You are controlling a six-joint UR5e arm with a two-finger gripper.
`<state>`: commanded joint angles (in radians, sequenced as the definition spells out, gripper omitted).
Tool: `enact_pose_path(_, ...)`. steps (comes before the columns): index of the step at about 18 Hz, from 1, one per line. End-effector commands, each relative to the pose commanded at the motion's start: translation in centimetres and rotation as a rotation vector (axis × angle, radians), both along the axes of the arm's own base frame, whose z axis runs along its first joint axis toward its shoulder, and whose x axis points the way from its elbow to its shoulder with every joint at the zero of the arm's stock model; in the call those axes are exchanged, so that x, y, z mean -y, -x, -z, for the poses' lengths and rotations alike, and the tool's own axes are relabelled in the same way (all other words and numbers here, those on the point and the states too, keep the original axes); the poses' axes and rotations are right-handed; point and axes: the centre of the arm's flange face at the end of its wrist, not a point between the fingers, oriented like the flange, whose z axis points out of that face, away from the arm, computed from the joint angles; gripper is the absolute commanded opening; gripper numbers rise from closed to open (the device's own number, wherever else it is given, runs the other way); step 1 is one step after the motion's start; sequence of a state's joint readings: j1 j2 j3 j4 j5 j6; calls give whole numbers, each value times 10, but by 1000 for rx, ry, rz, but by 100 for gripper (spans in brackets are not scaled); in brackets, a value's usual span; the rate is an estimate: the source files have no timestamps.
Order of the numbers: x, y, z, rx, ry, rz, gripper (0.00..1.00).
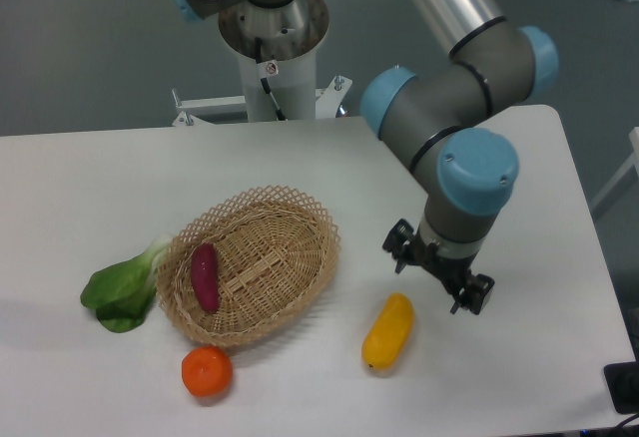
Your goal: Place the mango on the table
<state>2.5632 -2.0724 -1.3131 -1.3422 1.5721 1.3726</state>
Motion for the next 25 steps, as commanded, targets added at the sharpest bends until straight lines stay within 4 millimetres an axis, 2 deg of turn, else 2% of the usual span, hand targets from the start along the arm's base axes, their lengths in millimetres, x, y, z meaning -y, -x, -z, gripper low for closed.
enact_pose_path(3,16,10,-2,-19,46,61,100)
enact_pose_path(5,18,12,0,-26,61,69,100)
enact_pose_path(19,20,17,10,-53,25,57,100)
enact_pose_path(25,27,21,11,-46,1,46,100)
